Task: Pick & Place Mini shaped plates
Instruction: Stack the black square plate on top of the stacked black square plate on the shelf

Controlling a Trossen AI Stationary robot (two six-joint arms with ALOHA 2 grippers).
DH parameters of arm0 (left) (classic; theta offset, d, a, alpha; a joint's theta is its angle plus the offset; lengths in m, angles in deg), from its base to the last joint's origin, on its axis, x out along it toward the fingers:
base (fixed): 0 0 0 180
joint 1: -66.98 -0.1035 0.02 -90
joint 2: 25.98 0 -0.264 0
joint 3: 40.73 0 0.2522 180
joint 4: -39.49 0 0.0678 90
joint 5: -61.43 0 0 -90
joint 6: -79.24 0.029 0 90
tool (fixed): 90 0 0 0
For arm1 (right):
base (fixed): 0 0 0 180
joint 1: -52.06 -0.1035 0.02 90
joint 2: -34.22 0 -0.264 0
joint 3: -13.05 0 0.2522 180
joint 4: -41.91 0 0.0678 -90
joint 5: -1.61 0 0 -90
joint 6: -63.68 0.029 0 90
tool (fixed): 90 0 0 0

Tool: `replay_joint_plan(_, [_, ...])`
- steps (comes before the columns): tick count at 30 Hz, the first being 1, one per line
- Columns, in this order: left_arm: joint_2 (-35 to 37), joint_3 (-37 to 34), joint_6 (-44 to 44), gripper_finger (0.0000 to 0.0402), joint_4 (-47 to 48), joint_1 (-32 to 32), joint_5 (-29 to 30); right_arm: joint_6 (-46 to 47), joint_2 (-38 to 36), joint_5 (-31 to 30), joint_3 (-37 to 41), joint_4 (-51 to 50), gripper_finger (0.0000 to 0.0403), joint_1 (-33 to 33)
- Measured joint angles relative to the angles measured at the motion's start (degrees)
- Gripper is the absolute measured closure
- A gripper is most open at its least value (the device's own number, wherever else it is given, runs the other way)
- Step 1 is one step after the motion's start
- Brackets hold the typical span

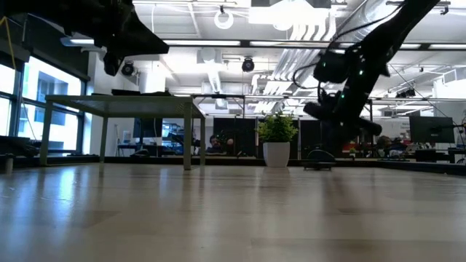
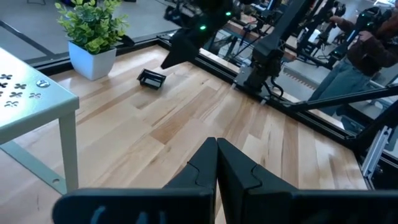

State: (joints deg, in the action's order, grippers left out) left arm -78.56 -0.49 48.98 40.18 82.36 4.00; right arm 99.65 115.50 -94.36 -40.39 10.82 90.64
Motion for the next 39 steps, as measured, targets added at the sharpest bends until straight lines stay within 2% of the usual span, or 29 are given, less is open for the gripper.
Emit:
replay_joint_plan(7, [0.0,0.0,-0.9,0.0401,0.0,0.0,0.0,-1.2,7.5,0.1,0.0,4.6,0.0280,3.1])
replay_joint_plan(13, [0.0,0.0,-1.6,0.0401,0.0,0.0,-0.1,-1.5,10.7,4.2,0.0,8.3,0.0298,3.2])
replay_joint_plan(23, [0.0,0.0,-1.9,0.0401,0.0,0.0,-0.1,-1.3,9.0,4.4,0.0,9.3,0.0394,1.4])
replay_joint_plan(32, [0.0,0.0,-1.8,0.0401,0.0,0.0,-0.2,2.7,8.6,3.2,0.0,9.4,0.0388,-2.1])
replay_joint_plan(39, [0.0,0.0,-2.6,0.0401,0.2,0.0,-0.1,9.5,3.1,1.6,0.0,9.5,0.0399,-11.0])
